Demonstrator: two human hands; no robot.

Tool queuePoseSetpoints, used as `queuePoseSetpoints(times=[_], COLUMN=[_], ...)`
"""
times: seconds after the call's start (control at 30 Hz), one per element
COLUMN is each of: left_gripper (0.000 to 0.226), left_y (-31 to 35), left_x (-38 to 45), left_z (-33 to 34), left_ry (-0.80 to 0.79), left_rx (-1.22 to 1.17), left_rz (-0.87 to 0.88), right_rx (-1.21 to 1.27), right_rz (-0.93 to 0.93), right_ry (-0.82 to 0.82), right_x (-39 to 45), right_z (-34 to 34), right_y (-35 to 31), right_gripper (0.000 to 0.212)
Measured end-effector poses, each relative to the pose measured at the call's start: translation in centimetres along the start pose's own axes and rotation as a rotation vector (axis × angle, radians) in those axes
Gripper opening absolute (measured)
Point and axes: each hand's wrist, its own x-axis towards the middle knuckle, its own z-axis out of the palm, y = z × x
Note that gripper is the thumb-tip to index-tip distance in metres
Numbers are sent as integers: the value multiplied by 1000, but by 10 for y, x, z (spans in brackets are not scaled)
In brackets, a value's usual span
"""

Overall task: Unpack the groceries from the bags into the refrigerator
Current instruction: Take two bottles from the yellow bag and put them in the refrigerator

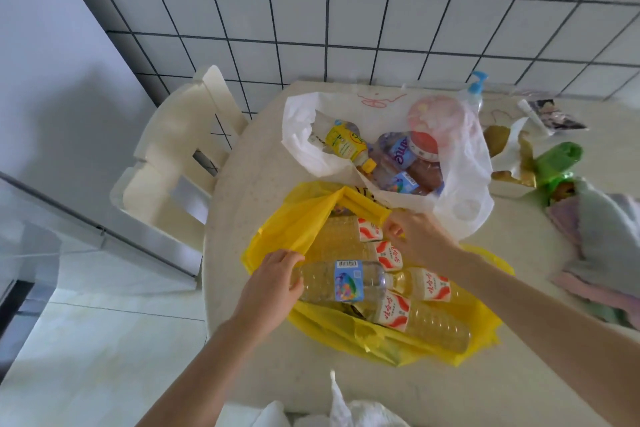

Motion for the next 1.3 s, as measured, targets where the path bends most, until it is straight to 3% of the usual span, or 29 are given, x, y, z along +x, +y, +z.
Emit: queuePoseSetpoints(times=[0.17, 0.3, 0.5, 0.73, 1.03, 1.3], left_gripper=[62, 80, 90, 94, 80, 59], left_y=[22, 22, 15, 11, 18, 52], left_x=[5, 10, 17, 15, 17, 29], left_z=[18, 25, 23, 17, -7, -37], left_ry=[-184, -270, -348, -317, -269, 31], left_rx=[117, 175, 310, 230, 39, -278], left_rz=[20, 37, -8, -52, 48, 29], right_rx=[-8, -71, -265, -407, -418, -349], right_rz=[144, 159, 155, 173, 223, 223], right_ry=[-73, -145, -163, -161, -155, -117], right_x=[-68, -104, -113, -107, -103, -112], right_z=[22, 49, 75, 88, 94, 92], right_y=[13, 13, -5, -16, -20, -18], right_gripper=[14, 43, 64, 62, 66, 55])
